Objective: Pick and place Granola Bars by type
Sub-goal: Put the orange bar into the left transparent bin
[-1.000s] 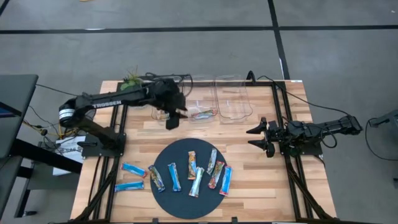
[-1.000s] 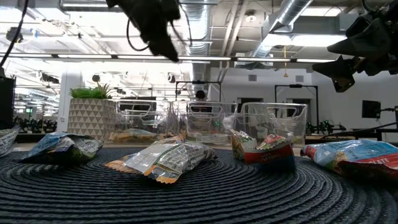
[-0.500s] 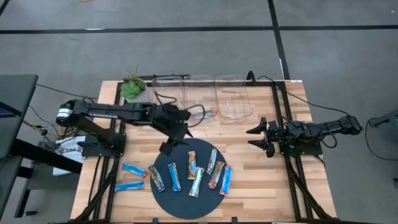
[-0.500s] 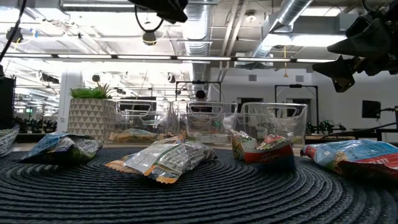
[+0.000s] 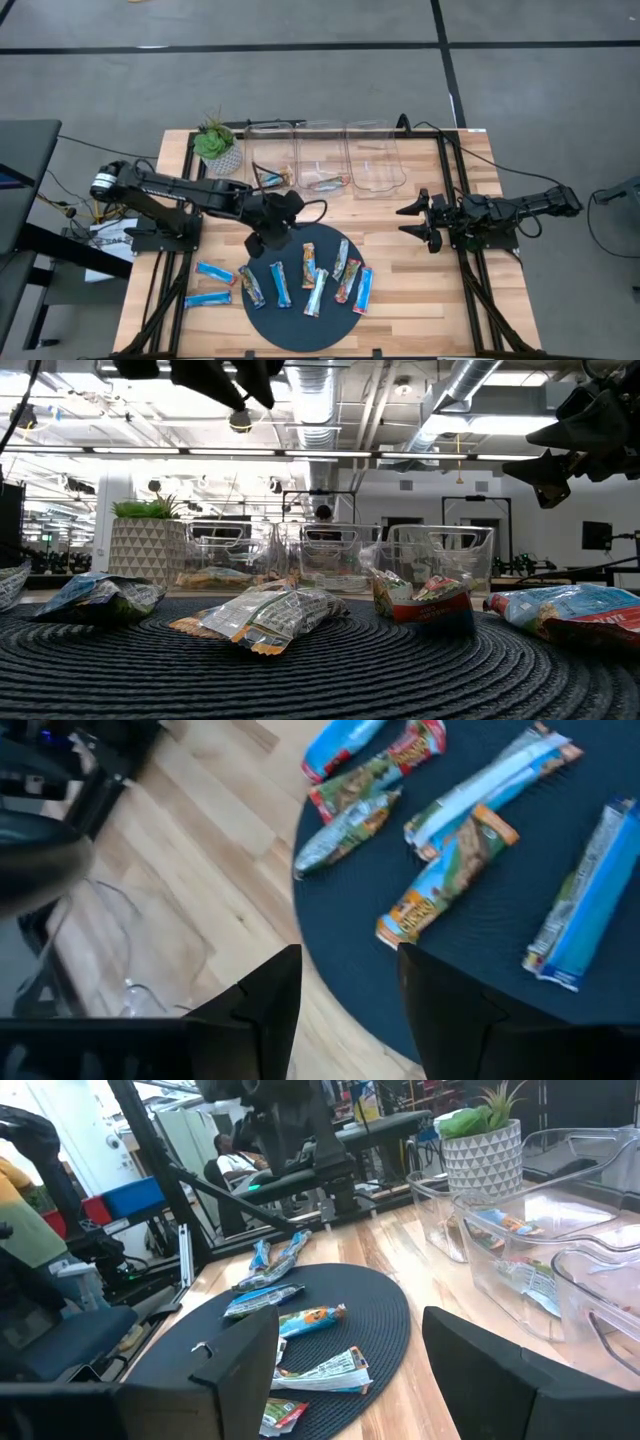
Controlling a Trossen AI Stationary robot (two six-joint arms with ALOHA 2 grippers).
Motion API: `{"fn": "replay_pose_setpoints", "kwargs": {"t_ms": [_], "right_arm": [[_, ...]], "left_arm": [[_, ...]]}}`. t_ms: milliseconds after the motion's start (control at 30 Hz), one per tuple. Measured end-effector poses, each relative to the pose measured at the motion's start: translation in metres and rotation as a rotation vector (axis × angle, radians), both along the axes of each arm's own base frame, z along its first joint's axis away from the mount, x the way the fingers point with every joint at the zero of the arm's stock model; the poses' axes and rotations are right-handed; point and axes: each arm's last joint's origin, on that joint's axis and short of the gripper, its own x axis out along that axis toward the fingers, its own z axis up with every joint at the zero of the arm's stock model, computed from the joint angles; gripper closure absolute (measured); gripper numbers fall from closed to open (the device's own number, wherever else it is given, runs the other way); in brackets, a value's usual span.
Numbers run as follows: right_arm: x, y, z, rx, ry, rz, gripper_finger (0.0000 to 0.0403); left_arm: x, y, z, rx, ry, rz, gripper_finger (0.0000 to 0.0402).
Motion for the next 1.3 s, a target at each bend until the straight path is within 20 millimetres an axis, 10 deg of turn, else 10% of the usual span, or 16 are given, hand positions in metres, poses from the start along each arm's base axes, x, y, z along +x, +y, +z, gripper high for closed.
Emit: {"fn": "replay_pose_setpoints", "kwargs": {"t_ms": [1300], "right_arm": [[0.0,0.0,0.0,0.0,0.001,0.0,0.0159]], "left_arm": [[0.072,-0.052,-0.135,0.183,0.224,-0.166,0.0231]]}}
